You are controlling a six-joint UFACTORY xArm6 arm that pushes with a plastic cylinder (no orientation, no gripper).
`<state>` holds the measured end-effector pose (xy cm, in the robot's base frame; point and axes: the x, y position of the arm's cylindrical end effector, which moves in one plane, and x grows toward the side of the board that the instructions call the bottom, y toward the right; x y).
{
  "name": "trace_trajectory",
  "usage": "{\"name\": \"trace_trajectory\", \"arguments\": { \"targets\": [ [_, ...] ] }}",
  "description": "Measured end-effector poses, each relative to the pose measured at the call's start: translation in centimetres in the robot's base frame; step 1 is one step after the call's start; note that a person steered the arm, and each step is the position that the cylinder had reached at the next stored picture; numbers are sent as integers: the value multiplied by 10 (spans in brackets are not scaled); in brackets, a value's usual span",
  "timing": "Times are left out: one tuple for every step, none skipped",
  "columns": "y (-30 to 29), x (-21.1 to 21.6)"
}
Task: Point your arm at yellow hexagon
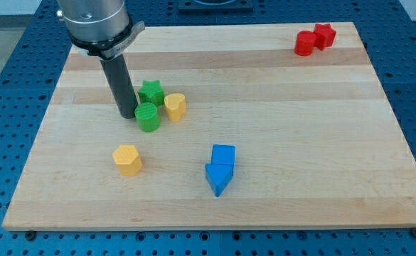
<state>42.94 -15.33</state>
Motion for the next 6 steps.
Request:
{"name": "trace_trajectory", "arguments": {
  "targets": [
    [-15, 0],
    [-38, 12],
    [-44, 54],
    [-39, 90],
    [-28, 101],
    [-15, 116]
  ]
}}
